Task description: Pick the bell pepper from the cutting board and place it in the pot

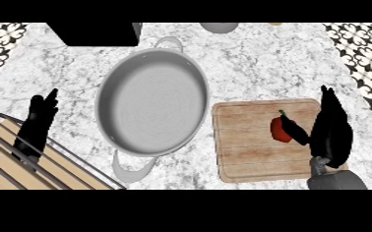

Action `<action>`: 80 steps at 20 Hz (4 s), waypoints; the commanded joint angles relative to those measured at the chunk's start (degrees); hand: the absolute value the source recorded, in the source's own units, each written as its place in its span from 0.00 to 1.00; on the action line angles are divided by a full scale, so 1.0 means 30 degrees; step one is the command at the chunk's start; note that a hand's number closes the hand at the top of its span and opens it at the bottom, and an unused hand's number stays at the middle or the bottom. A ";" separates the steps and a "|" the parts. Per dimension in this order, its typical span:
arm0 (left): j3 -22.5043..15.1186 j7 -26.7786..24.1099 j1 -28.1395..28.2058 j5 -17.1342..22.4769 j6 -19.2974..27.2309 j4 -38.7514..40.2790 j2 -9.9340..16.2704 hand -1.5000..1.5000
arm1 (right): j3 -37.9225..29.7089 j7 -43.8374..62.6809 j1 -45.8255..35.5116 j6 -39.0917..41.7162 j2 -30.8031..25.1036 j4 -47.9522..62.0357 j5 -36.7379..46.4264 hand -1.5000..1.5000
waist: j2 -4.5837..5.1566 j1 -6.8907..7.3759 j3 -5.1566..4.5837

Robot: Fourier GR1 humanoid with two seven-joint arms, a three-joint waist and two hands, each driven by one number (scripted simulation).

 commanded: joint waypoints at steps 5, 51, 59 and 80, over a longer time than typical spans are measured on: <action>-0.0115 0.0693 -0.0823 -0.0406 0.0225 -0.0430 -0.0054 0.50 | 0.1903 0.8685 -0.2947 1.0074 0.2198 -0.2999 0.0010 0.00 | -0.0020 0.0383 0.0254; 0.2289 0.0757 0.0429 -0.3284 -0.1239 -0.0735 -0.2307 0.50 | -0.4174 0.6946 -0.2947 1.2594 0.5815 0.0925 0.2508 0.00 | 0.0137 0.0245 0.0363; 0.3265 0.1966 -0.0663 -0.3709 -0.1947 -0.1108 -0.2213 0.50 | -0.5248 0.5658 -0.3958 1.1140 0.5675 0.4043 0.2488 0.00 | 0.0163 0.0289 0.0369; 0.4365 0.1905 0.0582 -0.4311 -0.3272 -0.2048 -0.2387 0.50 | -0.2256 0.0425 -0.3359 1.1348 0.2741 0.2335 0.4003 1.00 | 0.0058 0.0305 0.0372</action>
